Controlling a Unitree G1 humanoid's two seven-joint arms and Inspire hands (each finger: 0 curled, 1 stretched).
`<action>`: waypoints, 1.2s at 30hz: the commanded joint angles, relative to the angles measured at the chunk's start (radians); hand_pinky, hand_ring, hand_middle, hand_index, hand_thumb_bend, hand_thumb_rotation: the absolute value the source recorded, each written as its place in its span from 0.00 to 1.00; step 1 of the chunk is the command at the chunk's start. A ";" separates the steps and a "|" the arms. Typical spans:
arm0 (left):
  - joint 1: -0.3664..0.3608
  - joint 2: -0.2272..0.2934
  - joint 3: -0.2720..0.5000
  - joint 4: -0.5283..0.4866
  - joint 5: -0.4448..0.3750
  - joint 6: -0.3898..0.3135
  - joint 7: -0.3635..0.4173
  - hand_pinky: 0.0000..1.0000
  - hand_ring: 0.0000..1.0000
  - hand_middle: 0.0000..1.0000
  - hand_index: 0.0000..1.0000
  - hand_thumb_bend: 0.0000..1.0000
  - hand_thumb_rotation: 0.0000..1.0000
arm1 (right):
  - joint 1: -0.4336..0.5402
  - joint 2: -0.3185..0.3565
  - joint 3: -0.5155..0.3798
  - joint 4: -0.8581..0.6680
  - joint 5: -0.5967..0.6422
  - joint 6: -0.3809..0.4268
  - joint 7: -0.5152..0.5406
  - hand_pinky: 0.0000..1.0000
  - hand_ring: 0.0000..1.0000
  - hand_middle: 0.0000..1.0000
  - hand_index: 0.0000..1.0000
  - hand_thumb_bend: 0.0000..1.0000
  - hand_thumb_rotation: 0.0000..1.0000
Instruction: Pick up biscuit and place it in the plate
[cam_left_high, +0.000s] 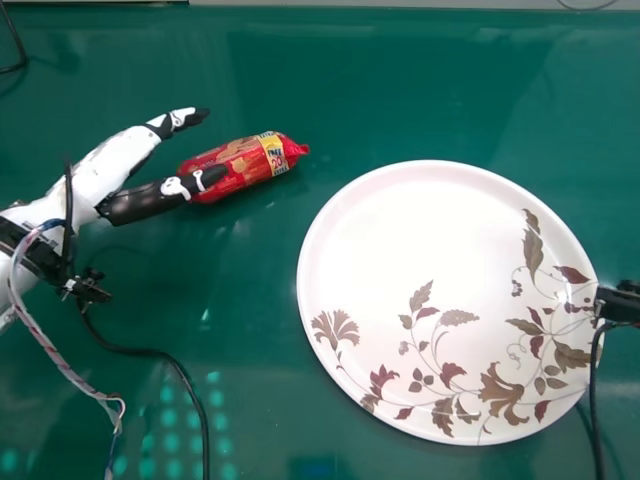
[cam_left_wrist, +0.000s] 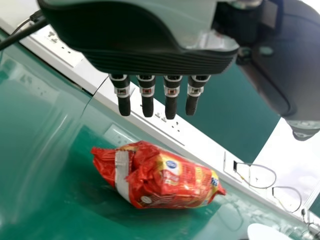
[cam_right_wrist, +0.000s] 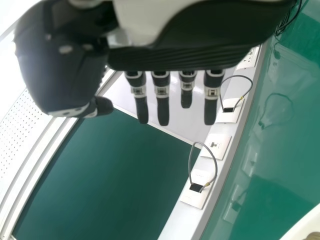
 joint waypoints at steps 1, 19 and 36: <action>-0.018 0.025 -0.031 0.004 0.034 0.014 -0.014 0.93 0.98 0.98 1.00 1.00 0.50 | 0.012 -0.004 -0.004 -0.010 -0.008 0.001 0.002 0.79 0.85 0.89 0.91 0.32 0.54; -0.155 0.045 -0.143 0.087 0.133 0.046 -0.048 0.86 0.96 0.97 0.99 1.00 0.51 | 0.016 -0.007 -0.026 -0.027 0.005 -0.004 0.010 0.80 0.86 0.88 0.90 0.31 0.48; -0.259 0.088 -0.243 0.156 0.273 0.094 -0.131 0.84 0.95 0.96 0.96 1.00 0.49 | 0.009 -0.002 -0.032 -0.060 0.009 0.039 0.020 0.83 0.88 0.91 0.91 0.31 0.47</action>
